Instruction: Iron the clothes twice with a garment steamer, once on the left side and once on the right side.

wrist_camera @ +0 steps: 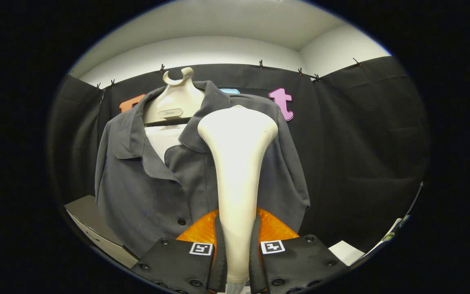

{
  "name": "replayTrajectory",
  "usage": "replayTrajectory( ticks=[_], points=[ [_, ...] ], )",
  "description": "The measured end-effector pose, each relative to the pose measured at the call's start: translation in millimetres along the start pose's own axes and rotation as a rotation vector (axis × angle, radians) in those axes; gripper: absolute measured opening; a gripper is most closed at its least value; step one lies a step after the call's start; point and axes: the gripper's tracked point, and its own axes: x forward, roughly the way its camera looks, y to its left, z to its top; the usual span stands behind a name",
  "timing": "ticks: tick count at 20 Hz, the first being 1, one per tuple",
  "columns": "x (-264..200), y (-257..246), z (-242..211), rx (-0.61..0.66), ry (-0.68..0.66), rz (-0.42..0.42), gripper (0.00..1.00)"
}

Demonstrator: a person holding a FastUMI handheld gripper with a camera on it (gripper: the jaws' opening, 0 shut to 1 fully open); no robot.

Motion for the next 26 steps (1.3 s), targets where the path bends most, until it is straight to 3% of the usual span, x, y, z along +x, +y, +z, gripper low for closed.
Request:
replayTrajectory(
  ticks=[7,26],
  points=[
    [7,-5,-25,0.008,0.021,0.042,0.29],
    [-1,-13,-113,0.01,0.129,0.038,0.29]
  ],
)
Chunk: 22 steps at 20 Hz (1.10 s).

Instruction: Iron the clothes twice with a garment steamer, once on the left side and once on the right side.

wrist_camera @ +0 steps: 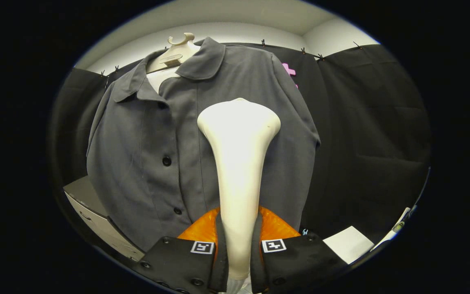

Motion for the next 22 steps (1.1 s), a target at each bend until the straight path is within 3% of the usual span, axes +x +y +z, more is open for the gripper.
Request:
replayTrajectory(
  ticks=[22],
  points=[
    [-12,-21,-148,-0.026,0.247,-0.013,0.29]
  ],
)
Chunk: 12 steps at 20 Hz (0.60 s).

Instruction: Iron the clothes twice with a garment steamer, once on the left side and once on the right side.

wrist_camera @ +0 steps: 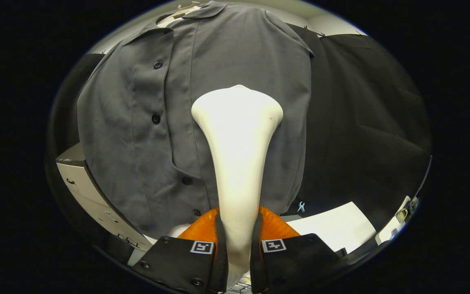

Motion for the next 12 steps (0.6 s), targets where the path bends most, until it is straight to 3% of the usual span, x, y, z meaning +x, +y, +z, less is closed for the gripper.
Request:
replayTrajectory(
  ticks=[12],
  points=[
    [3,-18,-91,0.008,0.157,-0.016,0.29]
  ],
)
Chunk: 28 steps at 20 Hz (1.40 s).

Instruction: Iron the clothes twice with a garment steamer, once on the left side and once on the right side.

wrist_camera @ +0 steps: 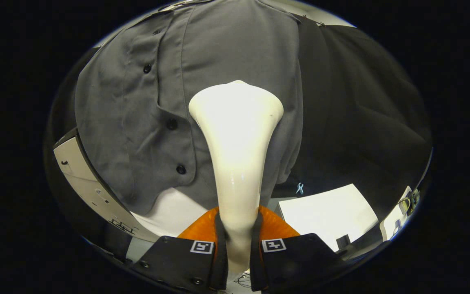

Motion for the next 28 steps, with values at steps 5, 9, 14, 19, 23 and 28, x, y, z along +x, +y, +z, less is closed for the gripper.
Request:
replayTrajectory(
  ticks=[5,9,14,19,23,28],
  points=[
    [5,-5,-29,0.001,0.062,-0.008,0.29],
    [9,-13,-57,0.009,0.104,-0.011,0.29],
    [9,-21,-79,0.021,0.143,-0.018,0.29],
    [-6,-21,-77,0.034,0.14,-0.021,0.29],
    [-32,-22,-57,0.077,0.097,-0.025,0.29],
    [-70,-26,2,0.072,-0.016,-0.033,0.29]
  ],
)
